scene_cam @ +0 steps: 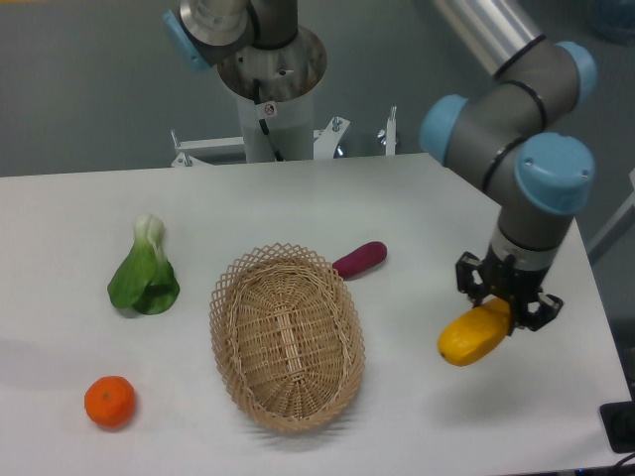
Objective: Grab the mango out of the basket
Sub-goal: 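Lift the mango out of the basket and carry it away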
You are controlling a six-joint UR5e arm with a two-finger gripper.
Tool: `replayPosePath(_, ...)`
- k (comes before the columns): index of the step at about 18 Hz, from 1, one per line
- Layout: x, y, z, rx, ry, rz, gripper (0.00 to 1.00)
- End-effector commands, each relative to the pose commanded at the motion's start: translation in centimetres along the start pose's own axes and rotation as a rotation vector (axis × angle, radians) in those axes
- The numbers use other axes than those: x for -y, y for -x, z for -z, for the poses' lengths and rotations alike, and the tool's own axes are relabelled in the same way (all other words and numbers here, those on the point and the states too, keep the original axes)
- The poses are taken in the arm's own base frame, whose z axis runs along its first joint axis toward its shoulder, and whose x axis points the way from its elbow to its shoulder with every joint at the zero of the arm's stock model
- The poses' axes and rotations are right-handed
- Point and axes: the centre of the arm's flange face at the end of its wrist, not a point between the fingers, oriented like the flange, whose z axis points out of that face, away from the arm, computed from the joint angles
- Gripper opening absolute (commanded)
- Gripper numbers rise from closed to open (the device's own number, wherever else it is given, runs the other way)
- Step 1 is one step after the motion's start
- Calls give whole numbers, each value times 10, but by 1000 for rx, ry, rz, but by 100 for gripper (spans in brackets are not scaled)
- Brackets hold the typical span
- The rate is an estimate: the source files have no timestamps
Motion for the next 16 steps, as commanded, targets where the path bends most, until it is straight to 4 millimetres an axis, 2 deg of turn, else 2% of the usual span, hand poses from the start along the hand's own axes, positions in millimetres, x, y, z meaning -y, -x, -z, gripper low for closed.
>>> replayPosePath(2, -12, 10, 0, 0, 2, 9, 15)
replayPosePath(5, -14, 13, -1, -8, 25, -43, 16)
replayPosePath(16, -27, 19, -2, -1, 32, -28, 15)
